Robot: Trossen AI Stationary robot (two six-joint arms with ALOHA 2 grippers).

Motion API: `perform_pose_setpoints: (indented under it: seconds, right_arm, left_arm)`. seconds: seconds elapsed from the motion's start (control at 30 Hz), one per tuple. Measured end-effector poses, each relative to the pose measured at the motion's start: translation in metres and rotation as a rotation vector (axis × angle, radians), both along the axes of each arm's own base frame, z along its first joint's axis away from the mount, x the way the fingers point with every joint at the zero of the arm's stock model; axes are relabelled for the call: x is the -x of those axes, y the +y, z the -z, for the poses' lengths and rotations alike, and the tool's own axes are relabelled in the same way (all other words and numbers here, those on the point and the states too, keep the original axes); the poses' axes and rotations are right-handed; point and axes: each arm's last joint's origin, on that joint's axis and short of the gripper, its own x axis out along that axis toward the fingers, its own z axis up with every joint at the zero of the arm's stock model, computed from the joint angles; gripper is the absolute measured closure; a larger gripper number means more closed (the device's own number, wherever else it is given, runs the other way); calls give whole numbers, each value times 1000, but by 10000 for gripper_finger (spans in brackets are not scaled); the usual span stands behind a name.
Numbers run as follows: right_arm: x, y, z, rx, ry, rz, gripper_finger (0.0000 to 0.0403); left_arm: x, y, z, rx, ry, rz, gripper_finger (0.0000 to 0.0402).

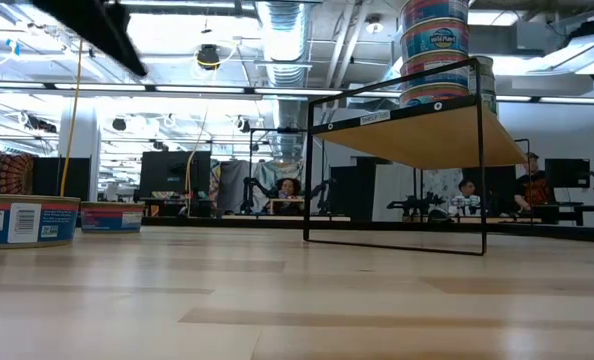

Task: Stack canned seafood by type on shelf
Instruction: Move the blue and pink tuna can to the center of the table

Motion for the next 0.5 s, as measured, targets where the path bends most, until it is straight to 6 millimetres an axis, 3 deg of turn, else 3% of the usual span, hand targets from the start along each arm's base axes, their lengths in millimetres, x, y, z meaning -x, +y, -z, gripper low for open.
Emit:
perform_pose_setpoints:
  seconds: [0.17,0.37,0.5]
  right_arm:
    - [-23,17,-7,156,2,31,132]
    - [-53,40,-7,271,105,135,132]
    - [-67,58,-10,303,115,105,132]
  left_arm:
    - [-4,31,14,23,150,-234,109]
    - [-25,66,36,-37,351,-322,109]
    - [-29,94,47,-82,496,-393,109]
